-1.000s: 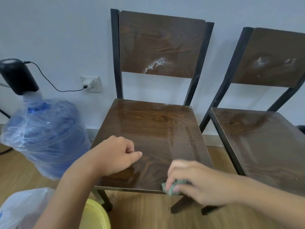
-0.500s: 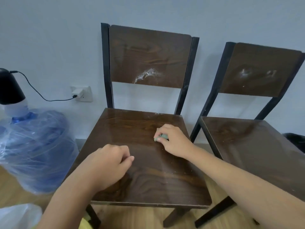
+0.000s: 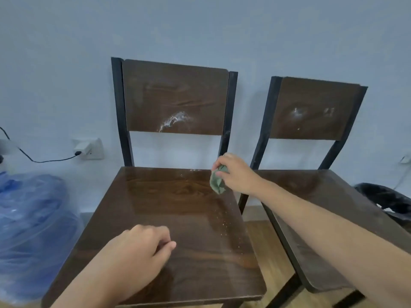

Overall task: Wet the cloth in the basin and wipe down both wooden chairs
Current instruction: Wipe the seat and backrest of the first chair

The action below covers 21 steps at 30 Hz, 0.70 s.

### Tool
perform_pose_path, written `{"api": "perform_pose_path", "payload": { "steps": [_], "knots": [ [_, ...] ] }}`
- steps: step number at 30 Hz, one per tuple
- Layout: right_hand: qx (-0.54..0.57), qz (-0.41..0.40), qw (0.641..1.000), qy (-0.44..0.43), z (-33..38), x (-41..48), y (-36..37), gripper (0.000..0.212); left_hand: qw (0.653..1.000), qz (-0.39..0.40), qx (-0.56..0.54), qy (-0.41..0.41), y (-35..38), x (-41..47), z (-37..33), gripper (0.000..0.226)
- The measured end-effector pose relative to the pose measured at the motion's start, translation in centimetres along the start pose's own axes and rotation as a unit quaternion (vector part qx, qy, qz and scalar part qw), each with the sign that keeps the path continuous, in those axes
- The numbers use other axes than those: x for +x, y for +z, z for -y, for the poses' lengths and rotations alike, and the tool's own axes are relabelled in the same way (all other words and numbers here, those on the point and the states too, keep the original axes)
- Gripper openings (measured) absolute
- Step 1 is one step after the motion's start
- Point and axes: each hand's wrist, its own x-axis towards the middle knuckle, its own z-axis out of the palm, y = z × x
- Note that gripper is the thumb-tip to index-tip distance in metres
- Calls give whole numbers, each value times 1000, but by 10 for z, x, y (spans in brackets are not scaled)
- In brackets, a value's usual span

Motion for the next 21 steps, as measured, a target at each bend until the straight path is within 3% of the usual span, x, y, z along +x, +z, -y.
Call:
{"api": "perform_pose_path", "payload": {
  "steps": [3, 8, 15, 19, 21],
  "knots": [
    [7, -20, 999, 37, -18, 49, 18, 11, 1000, 9, -14, -2, -1, 6, -5, 32],
    [18, -9, 999, 36, -23, 7, 50, 16, 1000, -7, -3, 1, -2, 10, 4, 31],
    [38, 109, 989, -93, -9, -179, 26, 20, 999, -23, -15, 25, 5, 17, 11, 25],
    [55, 236, 968, -61, 6, -213, -20, 19, 999, -22, -19, 30, 10, 19, 20, 23],
    [65, 220, 972, -46, 9, -187, -42, 17, 999, -27, -18, 31, 11, 18, 25, 22]
  ]
}}
